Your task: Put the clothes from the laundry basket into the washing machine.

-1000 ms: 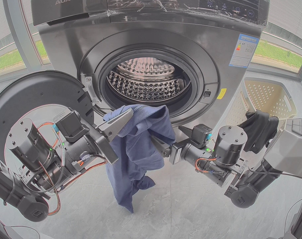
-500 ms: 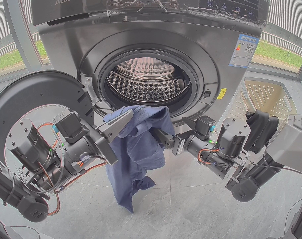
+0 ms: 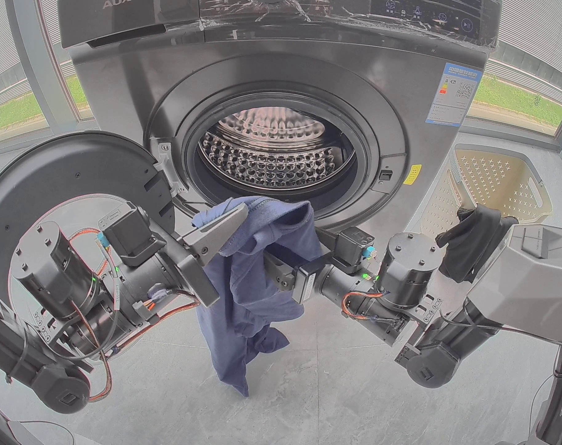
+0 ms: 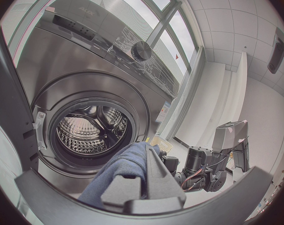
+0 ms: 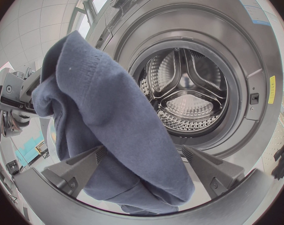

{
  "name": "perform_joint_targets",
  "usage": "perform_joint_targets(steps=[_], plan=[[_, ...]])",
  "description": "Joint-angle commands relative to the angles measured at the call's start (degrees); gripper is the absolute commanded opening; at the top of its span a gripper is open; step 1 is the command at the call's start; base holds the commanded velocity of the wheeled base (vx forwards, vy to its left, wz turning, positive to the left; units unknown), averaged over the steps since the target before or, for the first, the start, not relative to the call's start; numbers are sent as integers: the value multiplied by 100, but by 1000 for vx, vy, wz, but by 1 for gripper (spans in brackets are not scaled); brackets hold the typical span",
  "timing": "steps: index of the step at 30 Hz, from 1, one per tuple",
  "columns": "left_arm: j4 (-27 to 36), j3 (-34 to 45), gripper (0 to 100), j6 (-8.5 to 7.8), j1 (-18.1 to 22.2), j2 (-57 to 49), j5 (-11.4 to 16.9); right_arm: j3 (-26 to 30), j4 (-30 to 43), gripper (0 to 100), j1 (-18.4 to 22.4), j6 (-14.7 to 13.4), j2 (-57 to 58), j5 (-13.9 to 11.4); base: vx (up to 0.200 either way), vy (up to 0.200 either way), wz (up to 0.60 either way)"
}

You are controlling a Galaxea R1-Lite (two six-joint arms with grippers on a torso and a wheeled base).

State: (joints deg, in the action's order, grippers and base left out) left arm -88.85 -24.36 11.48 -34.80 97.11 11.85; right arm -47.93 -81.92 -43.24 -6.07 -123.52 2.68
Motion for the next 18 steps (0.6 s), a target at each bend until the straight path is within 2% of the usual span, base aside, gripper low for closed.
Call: perform_joint_targets(steps=[1, 2, 3, 12, 18], plan=[[-1, 1, 0, 3, 0, 1, 2, -172, -70, 100, -9, 1, -217, -13, 0, 0, 0], [-1, 1, 0, 3, 0, 1, 2, -199, -78, 100, -18, 1, -226, -13, 0, 0, 0], [-1, 10, 0, 3, 0, 1, 2, -208, -96, 0, -18, 1, -226, -13, 0, 0, 0], [-1, 27, 0, 3, 0, 71, 2, -172, -237, 0, -27, -17, 20, -31, 0, 0, 0], [-1, 10, 0, 56, 9, 80, -7, 267, -237, 0, -167, -17, 460, -13, 0, 0, 0]])
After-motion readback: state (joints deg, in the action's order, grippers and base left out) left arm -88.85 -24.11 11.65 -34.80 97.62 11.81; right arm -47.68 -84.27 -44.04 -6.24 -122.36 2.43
